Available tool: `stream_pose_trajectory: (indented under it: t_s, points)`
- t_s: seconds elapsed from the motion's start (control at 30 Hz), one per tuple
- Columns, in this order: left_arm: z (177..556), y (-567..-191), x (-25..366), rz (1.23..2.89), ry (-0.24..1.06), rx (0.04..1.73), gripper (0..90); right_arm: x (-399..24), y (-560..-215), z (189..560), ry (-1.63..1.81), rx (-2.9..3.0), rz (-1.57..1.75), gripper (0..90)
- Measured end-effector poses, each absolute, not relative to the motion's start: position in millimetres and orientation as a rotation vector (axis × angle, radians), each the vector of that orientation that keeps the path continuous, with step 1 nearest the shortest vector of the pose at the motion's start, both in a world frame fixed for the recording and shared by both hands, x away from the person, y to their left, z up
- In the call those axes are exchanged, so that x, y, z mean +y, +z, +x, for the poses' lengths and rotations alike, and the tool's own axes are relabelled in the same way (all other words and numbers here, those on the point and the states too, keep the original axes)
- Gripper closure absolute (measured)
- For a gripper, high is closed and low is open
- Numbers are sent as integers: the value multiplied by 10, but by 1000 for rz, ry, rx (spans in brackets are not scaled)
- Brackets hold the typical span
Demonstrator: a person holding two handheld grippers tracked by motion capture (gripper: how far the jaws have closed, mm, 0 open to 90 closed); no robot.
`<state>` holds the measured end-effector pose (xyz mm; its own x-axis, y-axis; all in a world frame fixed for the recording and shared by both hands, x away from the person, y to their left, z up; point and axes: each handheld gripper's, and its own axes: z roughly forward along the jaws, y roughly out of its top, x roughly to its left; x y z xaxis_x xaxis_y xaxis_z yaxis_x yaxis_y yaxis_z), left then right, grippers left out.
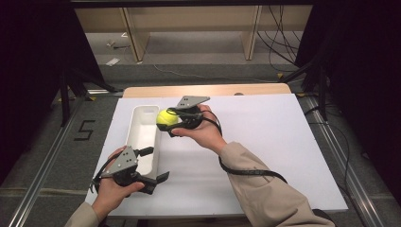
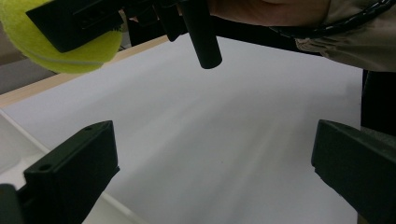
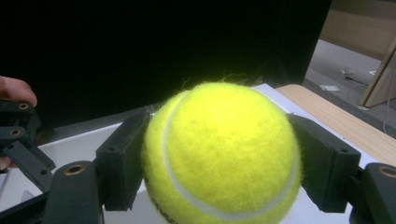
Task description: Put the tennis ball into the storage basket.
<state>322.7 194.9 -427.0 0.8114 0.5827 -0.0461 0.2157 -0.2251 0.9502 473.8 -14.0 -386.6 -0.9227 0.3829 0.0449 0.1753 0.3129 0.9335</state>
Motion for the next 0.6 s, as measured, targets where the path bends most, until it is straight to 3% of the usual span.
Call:
stream_pose_trajectory:
  t_s: [0.6]
  points:
    - [3230, -4271, 1947, 1804, 383, 608, 2, -47, -3854, 4752, 1665, 2398, 498, 265]
